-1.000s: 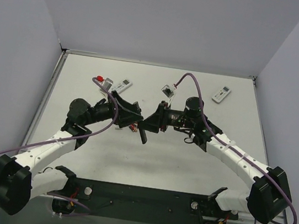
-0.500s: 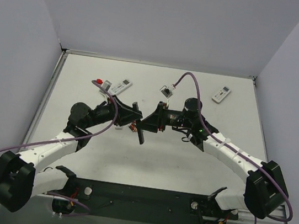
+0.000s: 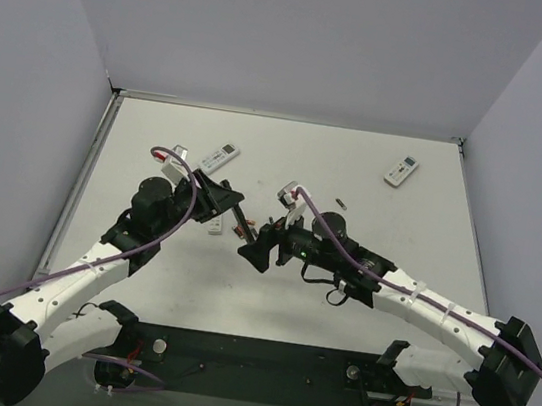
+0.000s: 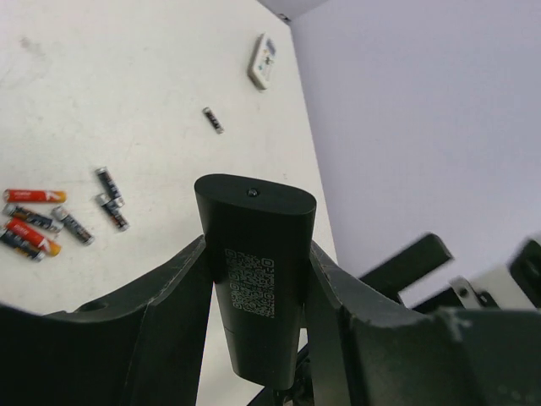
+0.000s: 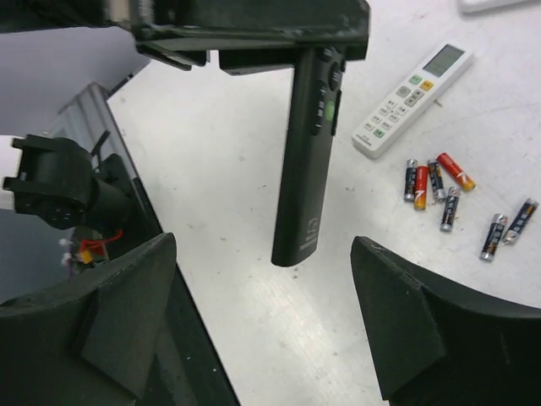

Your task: Load the batteries into the remote control

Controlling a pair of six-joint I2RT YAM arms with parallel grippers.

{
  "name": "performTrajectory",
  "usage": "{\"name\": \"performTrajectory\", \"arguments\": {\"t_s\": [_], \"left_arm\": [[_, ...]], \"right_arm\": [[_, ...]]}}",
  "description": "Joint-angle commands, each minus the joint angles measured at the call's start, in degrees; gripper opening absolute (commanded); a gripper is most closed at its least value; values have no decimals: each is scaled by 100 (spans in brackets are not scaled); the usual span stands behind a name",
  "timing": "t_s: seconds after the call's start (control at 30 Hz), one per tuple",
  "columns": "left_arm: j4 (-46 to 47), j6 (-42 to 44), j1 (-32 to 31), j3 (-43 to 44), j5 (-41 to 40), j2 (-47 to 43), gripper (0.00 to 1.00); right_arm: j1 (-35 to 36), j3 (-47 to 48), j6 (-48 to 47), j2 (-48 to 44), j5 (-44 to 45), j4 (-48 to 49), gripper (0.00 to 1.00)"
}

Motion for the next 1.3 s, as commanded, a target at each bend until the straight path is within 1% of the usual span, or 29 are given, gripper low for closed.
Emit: {"name": "performTrajectory", "arguments": {"t_s": [0.0, 0.07, 0.2, 0.3, 0.33, 0.37, 0.43, 0.47, 0.53, 0.57, 0.63, 0.67, 0.7, 0.73, 0.77, 0.8, 0.83, 0.97, 1.03, 1.1, 1.13, 1.17, 1.2, 1.23, 1.27], "left_arm": [[-802, -220, -65, 283, -624, -49, 0], [-837, -265, -101, 318, -642, 30, 0], [-881, -291, -145, 362, -686, 92, 0], [-881, -291, -154, 353, -704, 48, 0], [-890, -282, -162, 362, -704, 39, 0], [-908, -274, -171, 353, -713, 31, 0], [-943, -256, -171, 362, -730, 4, 0], [-943, -239, -171, 362, -722, 4, 0], [-952, -212, -171, 327, -730, 13, 0], [-952, -203, -171, 318, -722, 13, 0], [-926, -186, -171, 318, -669, 48, 0], [-899, -177, -171, 318, -608, 57, 0], [-838, -159, -171, 318, -572, 83, 4], [-803, -107, -171, 318, -529, 83, 18], [-724, -54, -162, 318, -476, 83, 28], [-680, 7, -162, 327, -449, 49, 38], [-644, 182, -145, 327, -405, 39, 55], [-321, 561, 57, 327, 41, -118, 77], [-83, 597, 303, 239, 253, -285, 82], [487, 527, 566, 3, 569, -495, 86], [733, 518, 619, -103, 649, -566, 87], [1240, 518, 655, -182, 815, -637, 88], [1524, 518, 672, -348, 895, -724, 90], [1805, 509, 673, -411, 1000, -751, 90], [2347, 474, 673, -464, 1227, -743, 91]], "right_arm": [[583, -29, -910, -66, 1833, 7, 76], [837, 68, -1016, 135, 2054, 51, 74], [1084, 261, -1087, 539, 2624, 96, 70], [1189, 384, -1131, 830, 2705, 165, 68], [1207, 393, -1131, 935, 2757, 218, 66], [1225, 419, -1139, 988, 2775, 253, 61], [1269, 437, -1139, 1067, 2863, 315, 54], [1269, 455, -1131, 1085, 2863, 333, 48], [1269, 498, -1113, 1120, 2820, 298, 40], [1260, 577, -1113, 1129, 2802, 254, 33], [1269, 630, -1069, 1147, 2749, 175, 23], [1260, 639, -1017, 1138, 2706, 175, 13], [1269, 639, -1016, 1112, 2697, 166, 9], [1260, 639, -990, 1077, 2688, 140, 5], [1252, 639, -938, 1059, 2635, 105, 0], [1234, 683, -894, 972, 2583, 35, 0], [1199, 701, -841, 927, 2530, -123, 0], [936, 640, -595, 532, 2249, -247, 0], [804, 596, -393, 304, 1801, -300, 0], [533, 543, -270, 58, 1459, -256, 0], [444, 517, -87, -13, 1092, -204, 0], [330, 464, 2, -74, 801, -160, 0], [85, 446, 116, -153, 476, -90, 0], [-13, 429, 309, -189, -197, 85, 0], [-84, 368, 424, -215, -456, 217, 0]]}}
